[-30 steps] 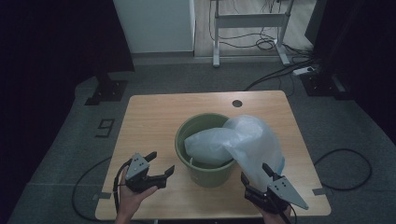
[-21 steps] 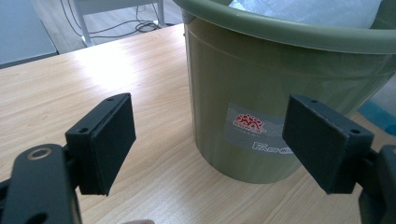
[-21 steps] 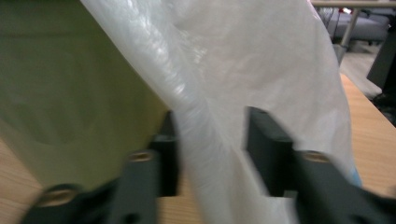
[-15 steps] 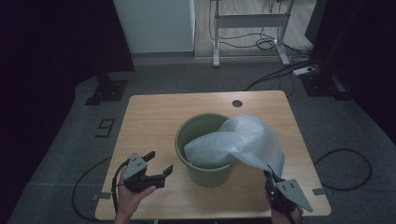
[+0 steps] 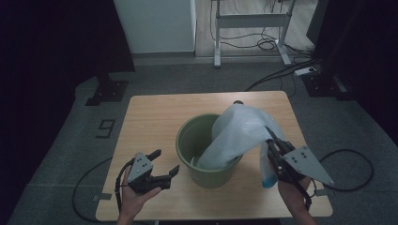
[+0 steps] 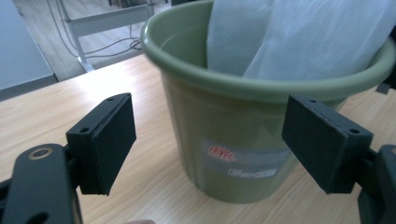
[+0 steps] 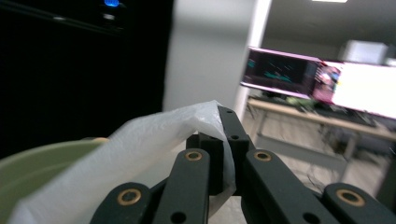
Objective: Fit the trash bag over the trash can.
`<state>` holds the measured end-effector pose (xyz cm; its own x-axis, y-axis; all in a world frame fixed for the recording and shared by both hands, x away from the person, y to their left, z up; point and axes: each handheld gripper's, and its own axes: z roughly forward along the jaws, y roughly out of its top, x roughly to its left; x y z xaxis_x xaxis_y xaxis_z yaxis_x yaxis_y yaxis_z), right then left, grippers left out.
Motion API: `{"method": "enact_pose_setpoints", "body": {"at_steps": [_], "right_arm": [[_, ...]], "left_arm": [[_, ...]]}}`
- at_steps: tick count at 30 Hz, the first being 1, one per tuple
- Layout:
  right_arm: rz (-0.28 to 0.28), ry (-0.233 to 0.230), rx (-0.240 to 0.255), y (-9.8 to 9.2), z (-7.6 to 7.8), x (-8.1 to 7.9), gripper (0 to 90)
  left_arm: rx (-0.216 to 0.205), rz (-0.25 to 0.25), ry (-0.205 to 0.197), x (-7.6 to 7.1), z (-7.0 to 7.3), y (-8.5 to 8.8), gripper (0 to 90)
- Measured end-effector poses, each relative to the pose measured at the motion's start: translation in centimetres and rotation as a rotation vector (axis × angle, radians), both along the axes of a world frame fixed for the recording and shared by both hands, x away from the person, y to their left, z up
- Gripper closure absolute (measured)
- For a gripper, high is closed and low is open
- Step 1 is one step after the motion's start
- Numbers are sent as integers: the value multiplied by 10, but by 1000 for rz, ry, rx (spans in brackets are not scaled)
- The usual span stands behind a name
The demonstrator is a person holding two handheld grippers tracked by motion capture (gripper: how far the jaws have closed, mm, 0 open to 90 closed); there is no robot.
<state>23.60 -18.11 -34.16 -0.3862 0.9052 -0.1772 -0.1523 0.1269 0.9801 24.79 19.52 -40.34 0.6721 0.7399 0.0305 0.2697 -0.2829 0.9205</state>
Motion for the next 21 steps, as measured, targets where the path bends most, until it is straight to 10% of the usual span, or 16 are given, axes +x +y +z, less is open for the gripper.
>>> {"method": "enact_pose_setpoints", "body": {"at_steps": [11, 21], "right_arm": [[154, 112, -49, 53, -6, 23, 890], [231, 185, 5, 66, -12, 30, 889]], "left_arm": [[12, -30, -19, -7, 10, -22, 172], [5, -31, -24, -5, 11, -41, 167]]}}
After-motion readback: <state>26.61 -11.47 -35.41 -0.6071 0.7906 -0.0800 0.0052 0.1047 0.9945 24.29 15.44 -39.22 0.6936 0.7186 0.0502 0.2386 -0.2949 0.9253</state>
